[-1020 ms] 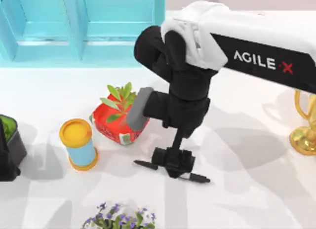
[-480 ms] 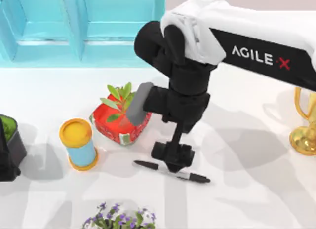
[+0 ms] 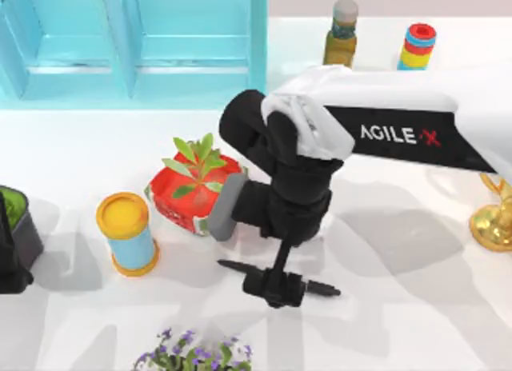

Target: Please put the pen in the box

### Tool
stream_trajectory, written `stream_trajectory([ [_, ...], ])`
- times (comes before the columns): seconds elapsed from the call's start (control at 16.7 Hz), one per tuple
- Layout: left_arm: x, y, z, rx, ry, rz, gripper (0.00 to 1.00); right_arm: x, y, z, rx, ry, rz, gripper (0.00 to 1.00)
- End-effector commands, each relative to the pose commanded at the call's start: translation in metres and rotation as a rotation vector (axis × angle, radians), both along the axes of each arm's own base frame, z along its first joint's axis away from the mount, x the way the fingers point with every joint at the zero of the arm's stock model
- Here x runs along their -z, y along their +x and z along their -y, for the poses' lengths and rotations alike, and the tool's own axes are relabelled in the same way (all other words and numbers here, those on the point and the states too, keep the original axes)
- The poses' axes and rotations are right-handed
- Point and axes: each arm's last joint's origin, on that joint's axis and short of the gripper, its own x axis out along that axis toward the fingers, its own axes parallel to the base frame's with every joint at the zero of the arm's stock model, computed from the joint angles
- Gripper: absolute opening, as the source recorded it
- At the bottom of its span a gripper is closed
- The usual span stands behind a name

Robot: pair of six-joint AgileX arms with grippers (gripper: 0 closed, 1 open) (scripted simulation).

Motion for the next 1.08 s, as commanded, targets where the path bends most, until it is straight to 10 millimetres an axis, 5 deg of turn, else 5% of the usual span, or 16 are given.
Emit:
stream_trajectory([
  [0.36,0.0000,0.0000,0.0000,0.000,0.000,0.000,1.00,0.0161,-0.0041,0.0016,0.001,-0.006,-0.006,1.00],
  [1.08,0.0000,0.0000,0.0000,0.000,0.000,0.000,1.00,0.0161,-0.0041,0.0016,0.001,-0.006,-0.006,0.10],
])
